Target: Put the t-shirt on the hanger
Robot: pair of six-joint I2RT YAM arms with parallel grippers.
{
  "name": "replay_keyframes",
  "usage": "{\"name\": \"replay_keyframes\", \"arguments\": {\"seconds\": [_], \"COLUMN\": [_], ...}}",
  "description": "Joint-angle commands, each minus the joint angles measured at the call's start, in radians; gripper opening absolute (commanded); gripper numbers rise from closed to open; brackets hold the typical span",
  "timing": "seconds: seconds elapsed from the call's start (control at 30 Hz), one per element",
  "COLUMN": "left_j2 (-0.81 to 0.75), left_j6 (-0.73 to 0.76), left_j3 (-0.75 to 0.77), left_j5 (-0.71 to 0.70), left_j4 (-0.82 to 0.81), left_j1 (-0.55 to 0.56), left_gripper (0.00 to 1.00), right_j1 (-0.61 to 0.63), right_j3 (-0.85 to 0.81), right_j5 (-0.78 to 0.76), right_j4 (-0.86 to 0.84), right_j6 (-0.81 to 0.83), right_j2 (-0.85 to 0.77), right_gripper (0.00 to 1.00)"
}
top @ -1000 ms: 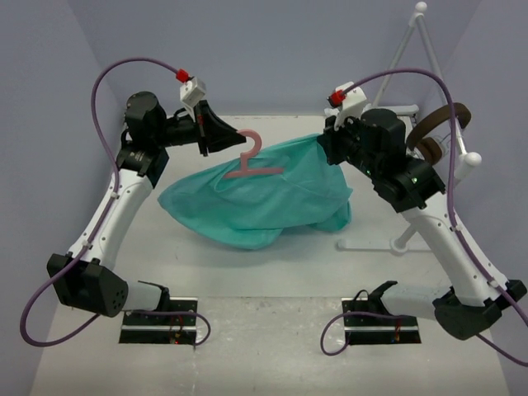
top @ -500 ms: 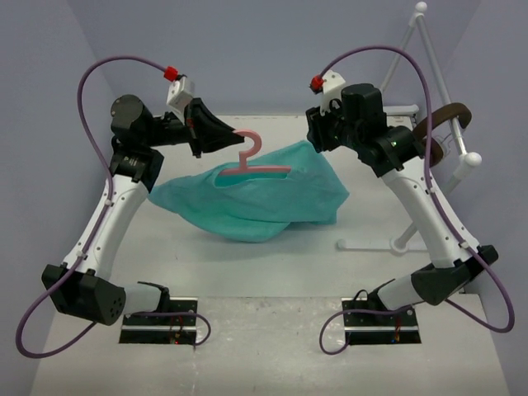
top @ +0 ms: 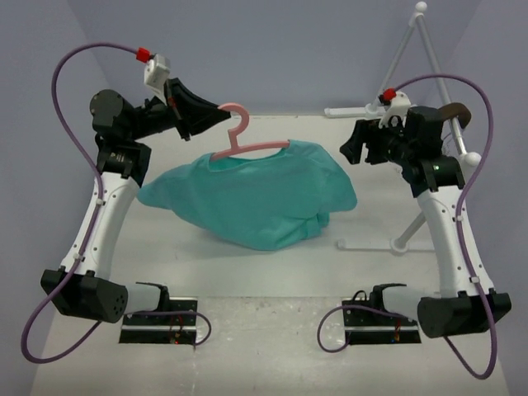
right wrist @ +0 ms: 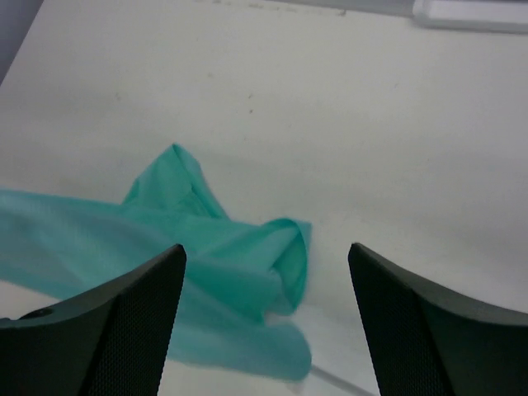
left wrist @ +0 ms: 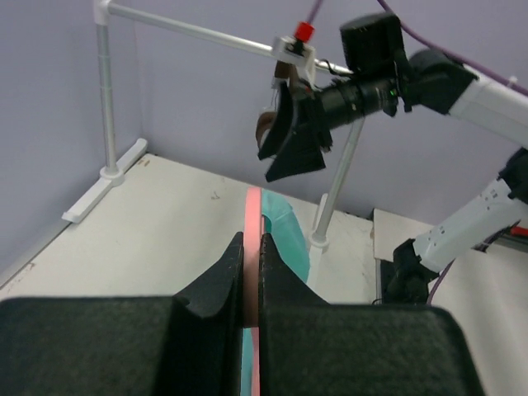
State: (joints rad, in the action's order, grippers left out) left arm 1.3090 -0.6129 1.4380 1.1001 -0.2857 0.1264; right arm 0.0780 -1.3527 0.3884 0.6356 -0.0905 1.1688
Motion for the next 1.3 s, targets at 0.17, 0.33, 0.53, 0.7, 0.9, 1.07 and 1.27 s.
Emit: {"name": "replay_keyframes", "arguments": {"seconds": [0.17,0.33,0.53,0.7,0.9,1.07,1.27], "left_j2": [0.015,0.000,-0.011,-0.008,0.007,0.035,0.054], "left_j6": [-0.175,-0.223,-0.268,-0.260,-0.180,-0.211,-0.191], "left_j3": [0.142,0.144,0.124,0.123,0.128,0.081,0.071], "left_j5": [0.027,0.041,0.053,0.047,0.060,0.115,0.149], "left_j4": [-0.157,-0.211,-0.263,-0.253,-0.164,-0.220,-0.218], "left_j1": [-0.051,-0.051,-0.051,-0.051,-0.052,-0.040,0.004], "left_gripper": [0.00,0.00,0.00,0.00,0.00,0.00,0.00], "right_j1": [-0.009,0.002,0.169,0.192,0.192,0.190,0.189], "right_j3": [0.227,0.239,0.192,0.194,0.119,-0.013,-0.216], "right_j5": [0.352,0.227,0.010,-0.012,-0.218,-0.347,-0.308], "right_j4": [-0.312,-0.423,-0.412,-0.384,-0.256,-0.185,-0.069], "right_j6": [0.006,-0.027,0.091,0.110,0.098,0.108,0.108], "right_j2": [-0.194,-0.153,-0.097,-0.094,-0.145,-0.123,0.000], "right_gripper": [0.74,0.77,0.69,0.00,0.00,0.00,0.11]}}
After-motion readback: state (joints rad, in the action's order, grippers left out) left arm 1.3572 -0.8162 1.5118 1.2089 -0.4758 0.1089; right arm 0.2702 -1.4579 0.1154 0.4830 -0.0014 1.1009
